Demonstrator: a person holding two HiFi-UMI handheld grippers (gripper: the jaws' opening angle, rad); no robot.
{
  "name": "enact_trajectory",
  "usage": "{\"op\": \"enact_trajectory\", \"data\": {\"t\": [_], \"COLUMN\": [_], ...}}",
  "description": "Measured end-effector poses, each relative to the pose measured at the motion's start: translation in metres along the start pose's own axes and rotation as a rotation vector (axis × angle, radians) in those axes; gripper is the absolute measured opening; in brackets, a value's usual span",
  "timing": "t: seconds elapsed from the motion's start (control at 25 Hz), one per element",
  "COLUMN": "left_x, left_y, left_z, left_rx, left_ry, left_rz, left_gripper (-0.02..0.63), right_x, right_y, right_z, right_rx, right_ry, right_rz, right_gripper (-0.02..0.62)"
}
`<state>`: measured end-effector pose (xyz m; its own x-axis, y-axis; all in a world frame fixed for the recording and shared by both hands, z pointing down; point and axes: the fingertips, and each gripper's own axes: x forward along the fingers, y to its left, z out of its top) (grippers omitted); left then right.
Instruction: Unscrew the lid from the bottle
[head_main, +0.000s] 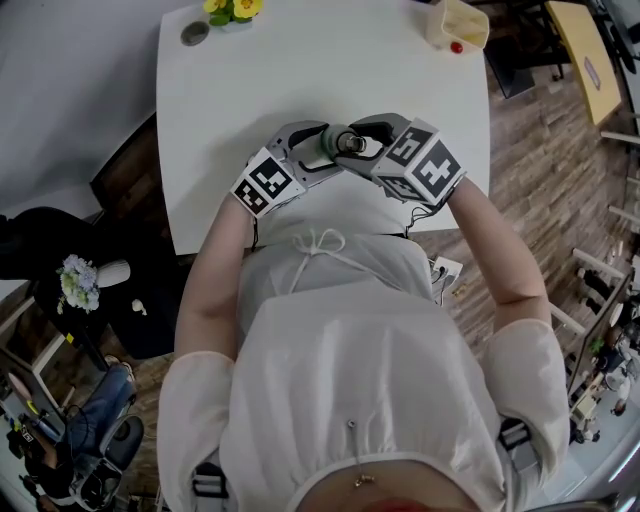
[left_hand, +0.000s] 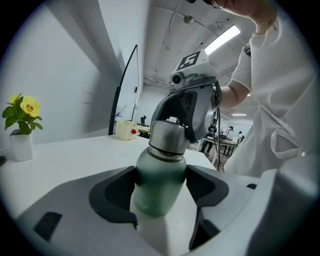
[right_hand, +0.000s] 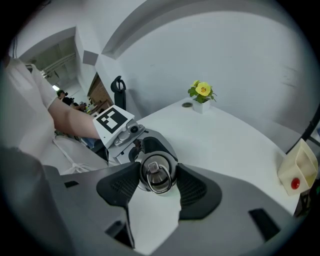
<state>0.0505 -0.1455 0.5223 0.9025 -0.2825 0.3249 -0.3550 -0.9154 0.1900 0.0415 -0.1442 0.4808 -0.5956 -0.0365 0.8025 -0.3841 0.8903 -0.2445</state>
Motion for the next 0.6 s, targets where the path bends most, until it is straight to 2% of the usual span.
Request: {"op": "enact_trajectory", "data": {"t": [0.36, 0.6], "left_x": [-0.002, -0.003], "left_y": [0.001, 0.000], "left_z": [-0.002, -0.002], "left_rx": [-0.014, -0.021], "left_ry": [0.008, 0.007], "left_rz": [-0.004, -0.012], "left_gripper": [0.334, 0.336], "right_x": [0.002, 0.004], "right_y": [0.005, 0.013], "right_z": [0.000, -0.002], "right_rx": [-0.233, -0.554], "right_ry": [0.218, 0.376], "right_rz": [0.064, 0.092], "right_gripper": [0.244, 0.242]}}
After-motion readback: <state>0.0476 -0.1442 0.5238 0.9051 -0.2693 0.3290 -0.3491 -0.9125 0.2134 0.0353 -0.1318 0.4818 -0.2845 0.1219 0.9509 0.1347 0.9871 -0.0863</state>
